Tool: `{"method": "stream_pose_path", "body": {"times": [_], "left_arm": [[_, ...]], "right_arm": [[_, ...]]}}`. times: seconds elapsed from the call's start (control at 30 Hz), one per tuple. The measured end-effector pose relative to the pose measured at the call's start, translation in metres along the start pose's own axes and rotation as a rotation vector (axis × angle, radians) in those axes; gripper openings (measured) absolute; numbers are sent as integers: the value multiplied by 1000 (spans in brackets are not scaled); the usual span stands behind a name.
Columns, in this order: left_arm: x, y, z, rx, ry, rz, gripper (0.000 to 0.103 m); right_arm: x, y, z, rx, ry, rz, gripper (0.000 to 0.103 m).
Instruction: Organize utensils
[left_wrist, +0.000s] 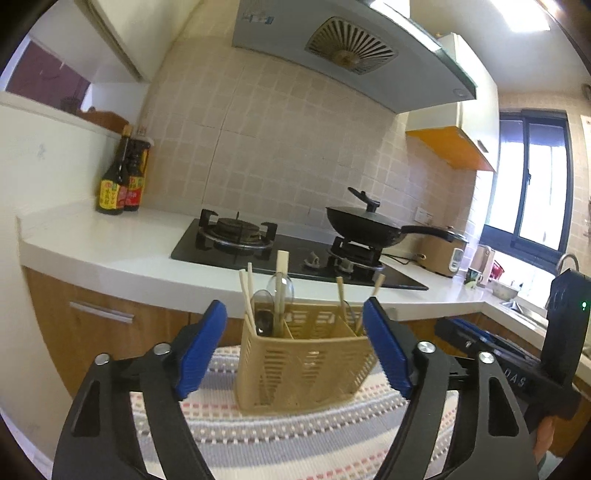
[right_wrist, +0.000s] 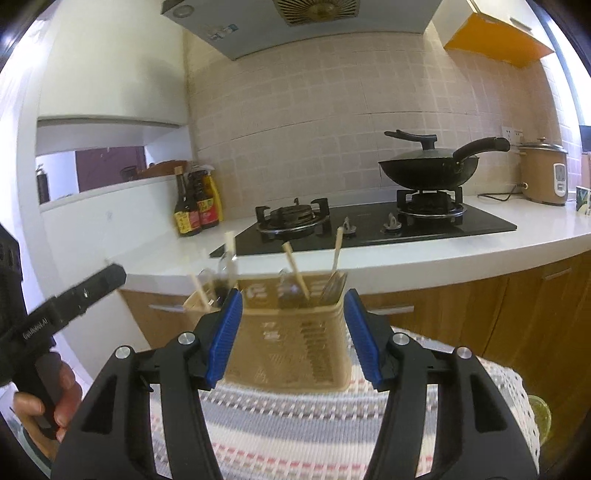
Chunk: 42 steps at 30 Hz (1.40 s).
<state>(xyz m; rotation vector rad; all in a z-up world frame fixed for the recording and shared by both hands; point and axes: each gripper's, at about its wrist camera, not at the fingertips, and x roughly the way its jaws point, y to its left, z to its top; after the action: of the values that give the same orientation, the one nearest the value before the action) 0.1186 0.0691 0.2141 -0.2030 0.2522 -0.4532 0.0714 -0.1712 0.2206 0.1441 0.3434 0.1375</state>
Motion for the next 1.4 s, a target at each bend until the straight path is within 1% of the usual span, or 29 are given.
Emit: {"method": "stream_pose_path", "body": {"times": [0.07,0.13,0.2,0.3,0.4,0.43,0.5,0.57,0.7,0.77,0.87,0.97,1.07,1.17,1.33,1.4], "left_arm": [[-10,-6,-2,7,-1,6,80],[-20,-11,-6,3,1,6,83],[-26,-17,-13,-7,14,22,86],[-27,-23,-26,-16,32,48,87],[-28,-29,-50,-7,27,122,89],[-29,-30,-59,8,8,161,89],[-32,-30,-72,25,-36,219,94],[-33,-29,-77,23,-54,248,94],[-31,-26,-90,15,-83,323,94],[-28,-26,-94,36,-66,347,94],[-28,-26,-95,82,-83,405,95],[-22,-20,-94,67,-44,405,95],[-19,-20,-95,83,-22,421,95],[-15,-22,-97,101,4,417,95],[-15,-29,-100,138,0,413,95],[-15,-31,-100,145,0,408,95]], "right_arm": [[-9,7,-11,-16,12,-8,54],[-16,10,-20,-20,23,-14,56],[-22,11,-27,-32,18,-40,65],[-31,10,-39,-50,-12,-84,72],[-33,5,-51,-38,-46,-143,73],[-34,3,-54,-26,-63,-168,73],[-36,-2,-61,-3,-90,-196,77],[-33,-4,-65,-4,-86,-196,78],[-27,1,-71,-72,-71,-204,80],[-24,1,-72,-74,-57,-192,81],[-20,5,-72,-86,-52,-199,83],[-19,8,-75,-103,-44,-206,83],[-19,9,-76,-111,-47,-216,86],[-19,7,-76,-99,-40,-212,88],[-20,4,-75,-87,-39,-212,89],[-21,2,-75,-83,-41,-214,91]]}}
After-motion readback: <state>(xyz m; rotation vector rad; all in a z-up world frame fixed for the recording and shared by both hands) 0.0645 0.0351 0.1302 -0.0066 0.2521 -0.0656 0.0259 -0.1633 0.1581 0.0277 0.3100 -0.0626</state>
